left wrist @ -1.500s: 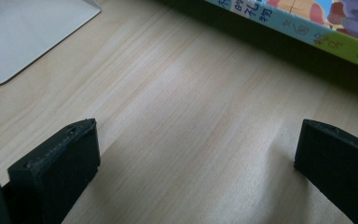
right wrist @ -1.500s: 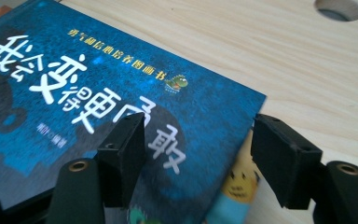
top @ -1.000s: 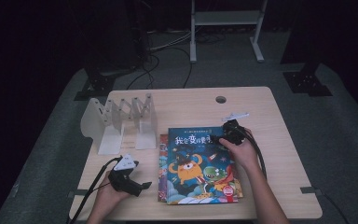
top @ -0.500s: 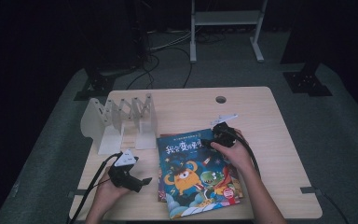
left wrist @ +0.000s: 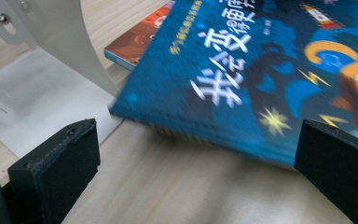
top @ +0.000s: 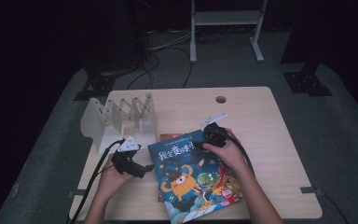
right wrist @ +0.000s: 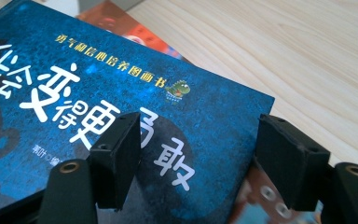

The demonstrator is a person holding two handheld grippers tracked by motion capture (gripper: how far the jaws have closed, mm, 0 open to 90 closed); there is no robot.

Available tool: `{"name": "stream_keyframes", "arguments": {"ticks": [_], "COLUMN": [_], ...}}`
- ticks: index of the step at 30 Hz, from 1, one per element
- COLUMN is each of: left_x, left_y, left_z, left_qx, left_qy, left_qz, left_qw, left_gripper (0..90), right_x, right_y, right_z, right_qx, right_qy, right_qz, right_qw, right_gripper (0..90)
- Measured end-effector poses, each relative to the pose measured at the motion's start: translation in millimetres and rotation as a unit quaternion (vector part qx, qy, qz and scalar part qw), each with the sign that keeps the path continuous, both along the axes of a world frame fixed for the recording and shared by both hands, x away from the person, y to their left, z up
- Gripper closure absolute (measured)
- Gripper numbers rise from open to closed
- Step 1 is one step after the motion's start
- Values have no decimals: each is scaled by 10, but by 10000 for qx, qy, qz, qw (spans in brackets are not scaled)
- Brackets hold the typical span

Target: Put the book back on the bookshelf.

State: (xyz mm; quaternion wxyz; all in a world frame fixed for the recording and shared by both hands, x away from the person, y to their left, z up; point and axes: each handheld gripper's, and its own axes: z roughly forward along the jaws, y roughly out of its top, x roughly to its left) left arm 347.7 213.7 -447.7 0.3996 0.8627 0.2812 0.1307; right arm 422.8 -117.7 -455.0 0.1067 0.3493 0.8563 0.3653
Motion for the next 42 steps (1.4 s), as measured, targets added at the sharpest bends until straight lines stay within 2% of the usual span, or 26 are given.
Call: {"name": "stream_keyframes", "arguments": {"ticks": [4, 9, 12, 13, 18, 22, 27, 29, 31, 38, 42], "left_x": [67, 101, 108, 115, 112, 106, 88, 76, 72, 53, 55], "left_y": [-11, -14, -20, -24, -43, -44, -51, -57, -57, -62, -56], "left_z": [-20, -67, -88, -103, -142, -155, -163, -159, -158, -155, -161], "left_qx": [26, 17, -57, -46, -98, -152, -193, -173, -161, -136, -156], "left_qy": [63, 163, 244, 337, 484, 586, 679, 672, 665, 681, 676], "left_qz": [0, -26, -34, -77, -134, -221, -257, -283, -271, -250, -264], "left_qw": [10000, 9999, 9997, 9994, 9987, 9979, 9972, 9972, 9973, 9973, 9972], "left_gripper": [0, 0, 0, 0, 0, 0, 0, 0, 0, 0, 0], "right_x": [1, 0, -5, -13, -83, -184, -345, -418, -494, -850, -1046], "right_y": [129, 306, 362, 405, 414, 267, -20, -124, -221, -528, -680], "right_z": [-14, -4, -1, -4, 25, 53, 77, 80, 75, 125, 105], "right_qx": [121, 101, 85, 99, -20, 34, 173, 228, 288, 359, 353], "right_qy": [74, 73, 59, 25, -162, -214, -287, -283, -113, -334, -356], "right_qz": [168, 344, 388, 430, 353, 250, 10, 14, -5, 46, 31], "right_qw": [9998, 9993, 9992, 9990, 9992, 9995, 9994, 9993, 9995, 9988, 9987], "right_gripper": [305, 304, 302, 297, 336, 322, 328, 336, 336, 344, 333]}}
